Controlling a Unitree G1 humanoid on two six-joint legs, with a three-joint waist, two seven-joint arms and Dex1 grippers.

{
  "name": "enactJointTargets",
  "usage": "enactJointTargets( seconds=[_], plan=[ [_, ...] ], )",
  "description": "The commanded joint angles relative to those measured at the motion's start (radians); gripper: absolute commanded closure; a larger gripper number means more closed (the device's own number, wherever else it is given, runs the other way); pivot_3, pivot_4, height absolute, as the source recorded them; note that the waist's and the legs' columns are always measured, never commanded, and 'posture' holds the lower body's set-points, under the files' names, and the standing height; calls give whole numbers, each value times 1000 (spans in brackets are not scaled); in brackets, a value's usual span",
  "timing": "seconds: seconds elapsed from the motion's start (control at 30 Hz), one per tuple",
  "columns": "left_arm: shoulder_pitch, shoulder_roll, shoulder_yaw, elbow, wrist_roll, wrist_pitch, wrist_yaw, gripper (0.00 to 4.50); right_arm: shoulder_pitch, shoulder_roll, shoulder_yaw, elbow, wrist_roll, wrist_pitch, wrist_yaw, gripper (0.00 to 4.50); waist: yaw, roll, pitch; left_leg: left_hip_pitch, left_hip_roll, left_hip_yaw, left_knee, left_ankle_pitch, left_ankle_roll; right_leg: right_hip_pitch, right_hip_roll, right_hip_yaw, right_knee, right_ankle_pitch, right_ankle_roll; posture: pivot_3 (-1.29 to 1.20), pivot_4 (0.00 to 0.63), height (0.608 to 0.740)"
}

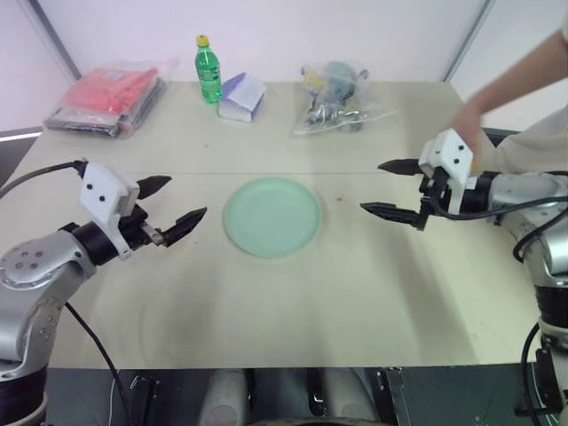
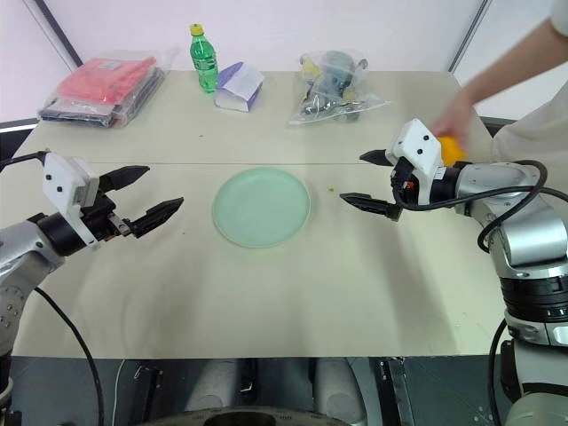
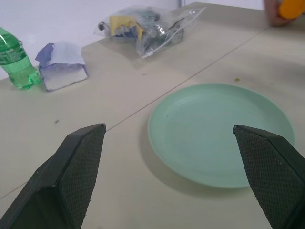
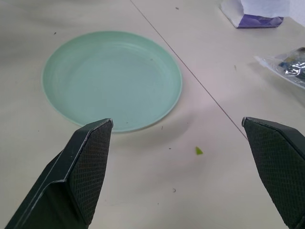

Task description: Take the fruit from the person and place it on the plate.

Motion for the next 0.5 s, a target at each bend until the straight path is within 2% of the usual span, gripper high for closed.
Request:
enactJointTargets(
  seconds=[0.03,0.5],
  plan=[
    [-11,14,23,-13,-6,-20,-9,0,0,-16,-48,-36,16,-9,-5,56,0,0,0,0,0,0,0,0,0,0,0,0,0,0,0,0,150,731],
    [-32,12,12,-8,-22,-8,1,0,14,-14,-58,-57,23,8,-24,56,0,0,0,0,0,0,2,0,0,1,0,0,0,0,0,0,150,731]
  ],
)
